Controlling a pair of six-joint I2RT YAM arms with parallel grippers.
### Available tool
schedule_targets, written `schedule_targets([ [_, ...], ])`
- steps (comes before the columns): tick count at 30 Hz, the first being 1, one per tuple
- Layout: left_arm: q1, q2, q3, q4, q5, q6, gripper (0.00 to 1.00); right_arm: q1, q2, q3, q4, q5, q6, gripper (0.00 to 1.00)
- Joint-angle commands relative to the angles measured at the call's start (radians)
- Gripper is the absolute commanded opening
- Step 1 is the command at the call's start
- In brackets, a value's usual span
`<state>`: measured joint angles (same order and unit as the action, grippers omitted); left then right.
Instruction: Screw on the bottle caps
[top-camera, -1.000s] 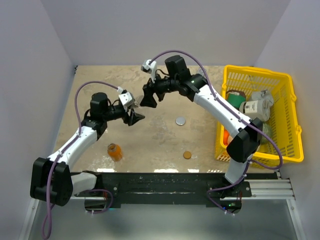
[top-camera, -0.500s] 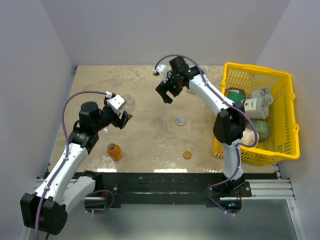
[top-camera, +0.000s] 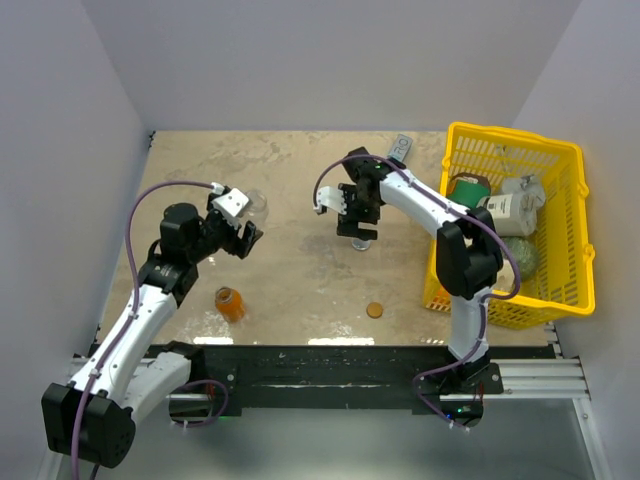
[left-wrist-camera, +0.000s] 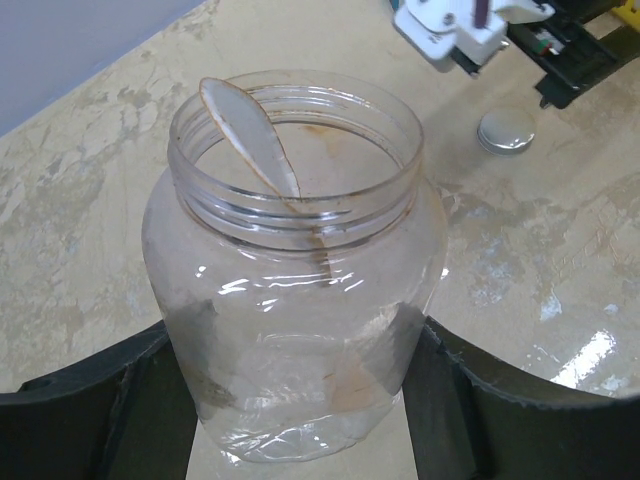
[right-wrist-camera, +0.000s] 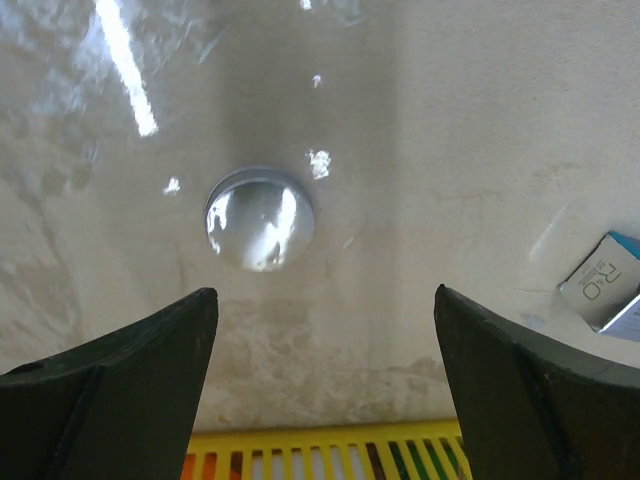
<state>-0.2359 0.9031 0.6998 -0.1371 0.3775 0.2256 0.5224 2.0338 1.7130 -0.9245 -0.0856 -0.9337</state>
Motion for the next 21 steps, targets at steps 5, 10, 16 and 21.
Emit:
schedule_targets([
  [5,0.007,-0.003,-0.006,0.056,0.015,-0.031,0.0,0.001,-0.004,0.003,-0.074,-0.011,-0.298,0.91],
  [10,0.009,-0.006,-0.023,0.064,0.017,-0.04,0.0,0.014,0.006,-0.015,-0.062,-0.039,-0.307,0.9],
  [16,0.015,0.002,-0.023,0.08,0.02,-0.046,0.0,0.037,0.016,-0.062,-0.017,-0.037,-0.304,0.89],
  [21,0.017,0.008,-0.028,0.09,0.023,-0.055,0.0,0.05,-0.012,-0.128,0.056,-0.032,-0.326,0.88],
])
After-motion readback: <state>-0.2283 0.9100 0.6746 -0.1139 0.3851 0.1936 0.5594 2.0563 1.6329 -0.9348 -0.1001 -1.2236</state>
